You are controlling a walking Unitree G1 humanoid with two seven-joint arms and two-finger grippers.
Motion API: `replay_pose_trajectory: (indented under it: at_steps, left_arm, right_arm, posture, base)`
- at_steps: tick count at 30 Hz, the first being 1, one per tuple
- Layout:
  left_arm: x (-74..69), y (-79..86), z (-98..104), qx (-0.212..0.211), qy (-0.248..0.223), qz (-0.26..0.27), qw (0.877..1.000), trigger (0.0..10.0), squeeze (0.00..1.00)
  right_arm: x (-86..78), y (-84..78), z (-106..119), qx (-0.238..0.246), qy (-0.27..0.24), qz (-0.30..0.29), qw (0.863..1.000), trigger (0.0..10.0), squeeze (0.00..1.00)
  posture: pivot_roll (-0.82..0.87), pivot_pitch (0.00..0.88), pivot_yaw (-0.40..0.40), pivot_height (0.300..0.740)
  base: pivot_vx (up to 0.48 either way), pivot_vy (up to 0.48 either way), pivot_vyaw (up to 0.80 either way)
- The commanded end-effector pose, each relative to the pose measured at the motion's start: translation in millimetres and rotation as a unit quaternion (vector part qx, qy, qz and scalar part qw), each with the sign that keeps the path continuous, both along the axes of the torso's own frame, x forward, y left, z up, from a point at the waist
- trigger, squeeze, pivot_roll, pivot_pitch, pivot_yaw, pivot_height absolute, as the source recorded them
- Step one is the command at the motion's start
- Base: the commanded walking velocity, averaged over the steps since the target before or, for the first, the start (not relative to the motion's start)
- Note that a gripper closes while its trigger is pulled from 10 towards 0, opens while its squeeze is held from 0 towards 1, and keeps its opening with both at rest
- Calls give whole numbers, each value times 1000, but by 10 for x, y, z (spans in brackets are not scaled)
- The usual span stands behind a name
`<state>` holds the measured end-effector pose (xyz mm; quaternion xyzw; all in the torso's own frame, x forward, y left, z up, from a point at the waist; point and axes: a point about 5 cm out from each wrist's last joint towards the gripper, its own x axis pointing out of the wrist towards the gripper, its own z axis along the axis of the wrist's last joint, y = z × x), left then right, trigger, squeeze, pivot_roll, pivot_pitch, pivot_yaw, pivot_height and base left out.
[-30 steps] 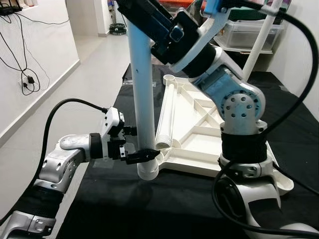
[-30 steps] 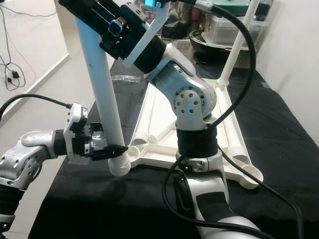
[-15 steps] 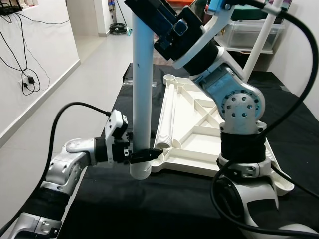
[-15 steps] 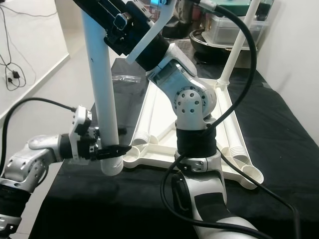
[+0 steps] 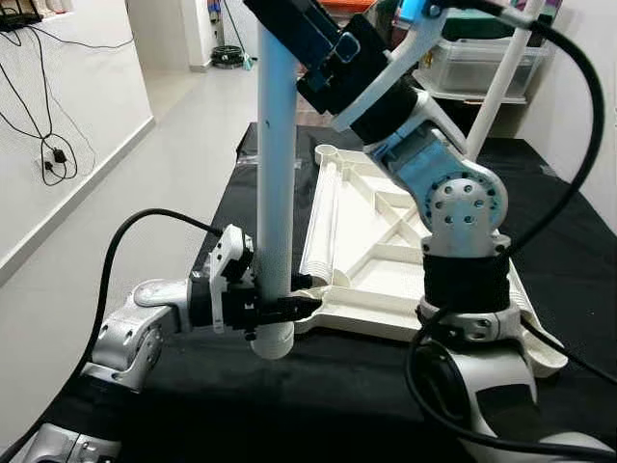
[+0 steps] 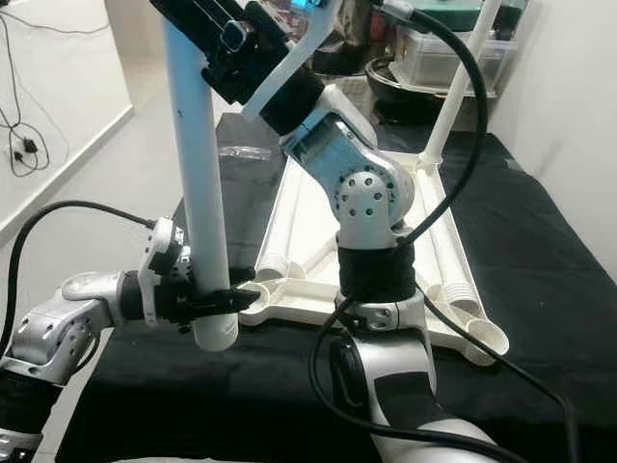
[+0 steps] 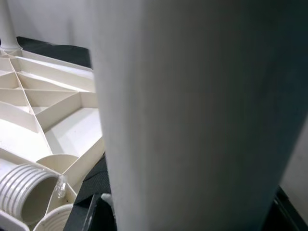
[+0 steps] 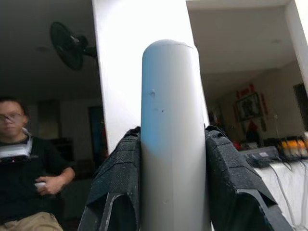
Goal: Building children table
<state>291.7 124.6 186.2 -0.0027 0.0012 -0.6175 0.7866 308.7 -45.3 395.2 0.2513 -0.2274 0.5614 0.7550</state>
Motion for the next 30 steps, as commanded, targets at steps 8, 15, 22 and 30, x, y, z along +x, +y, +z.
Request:
replay_pose_trajectory:
  at_steps: [8,15,22,30]
  left_arm:
    - [-96,132,63,37,-25,3,999,2157,0]
    - [-188,297,97,80,-34,-5,996,2745,0]
    - [-197,339,112,97,-33,-11,995,2745,0]
    - [-200,240,90,102,-27,-37,994,2549,0]
  right_arm:
    - [199,-282,-303,-71,51,-64,994,10000,1000]
    - [29,-424,-918,-216,67,-31,974,10000,0]
    - [-170,-355,-1087,-220,64,28,973,10000,0]
    - [-156,-130,-1100,-181,88,34,979,10000,0]
  posture:
    - [14,0,-57,740]
    - [23,0,-60,740]
    - [28,0,-53,740]
    - [27,0,-49,740]
  base:
    - [0,0,0]
    - [0,0,0]
    - [0,0,0]
    - [0,0,0]
